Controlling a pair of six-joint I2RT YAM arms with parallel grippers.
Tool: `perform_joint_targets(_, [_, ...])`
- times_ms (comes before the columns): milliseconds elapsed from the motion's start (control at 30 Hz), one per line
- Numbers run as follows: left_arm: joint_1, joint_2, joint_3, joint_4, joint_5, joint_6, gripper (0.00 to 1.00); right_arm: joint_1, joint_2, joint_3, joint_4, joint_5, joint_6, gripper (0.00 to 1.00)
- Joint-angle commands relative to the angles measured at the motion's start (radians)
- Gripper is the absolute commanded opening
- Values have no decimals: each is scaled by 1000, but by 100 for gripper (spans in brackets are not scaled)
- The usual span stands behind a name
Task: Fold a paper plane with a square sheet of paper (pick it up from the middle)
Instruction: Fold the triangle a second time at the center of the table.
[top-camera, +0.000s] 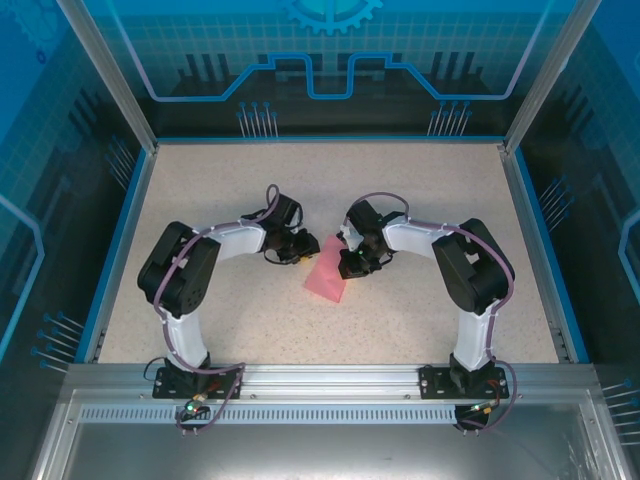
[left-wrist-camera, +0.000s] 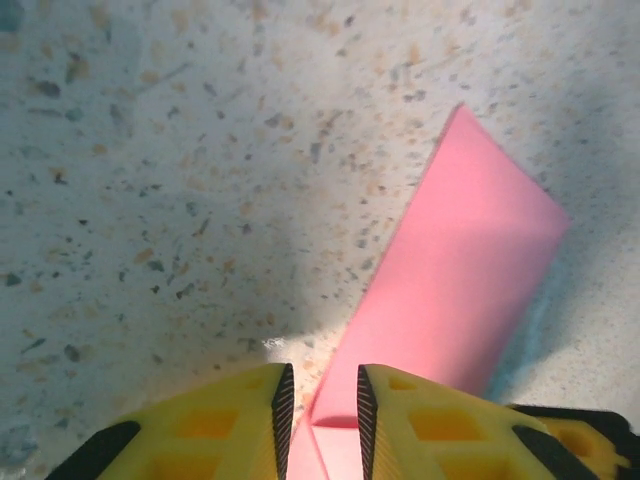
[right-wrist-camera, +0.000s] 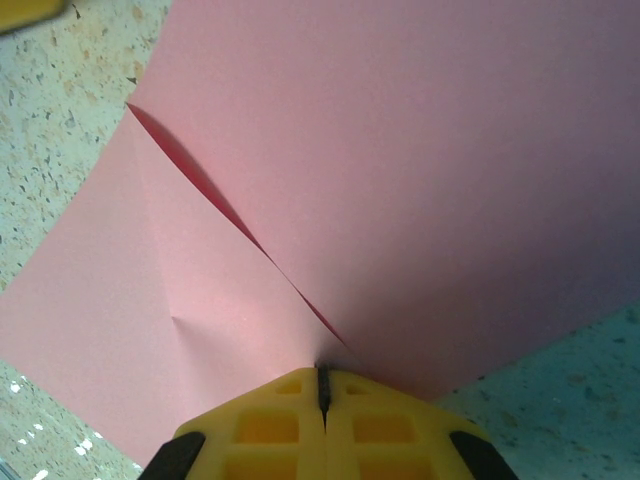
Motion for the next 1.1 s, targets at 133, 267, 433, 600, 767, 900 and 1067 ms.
perform_joint_targets(133, [-43, -72, -57, 68, 112, -3, 16, -10, 71, -45, -46, 143, -11, 4])
perform_joint_targets(267, [-80, -33, -61, 84, 125, -20, 7, -10, 71, -45, -45, 142, -9, 4])
perform_joint_targets(433, [-89, 16, -64, 71, 115, -31, 1, -9, 62, -43, -41, 130, -8, 4])
perform_joint_targets(600, [-89, 40, -77, 50, 88, -29, 0, -11, 33, -28, -23, 74, -4, 3])
perform_joint_targets(767, [-91, 51, -93, 33, 65, -30, 0, 4, -42, 10, 0, -17, 6, 4])
perform_joint_targets(900, [-95, 49, -113, 29, 53, -30, 0, 29, -120, 25, -15, -45, 17, 4])
perform_joint_targets(1067, [-95, 56, -125, 29, 44, -32, 0, 82, -200, -11, -21, -45, 48, 5])
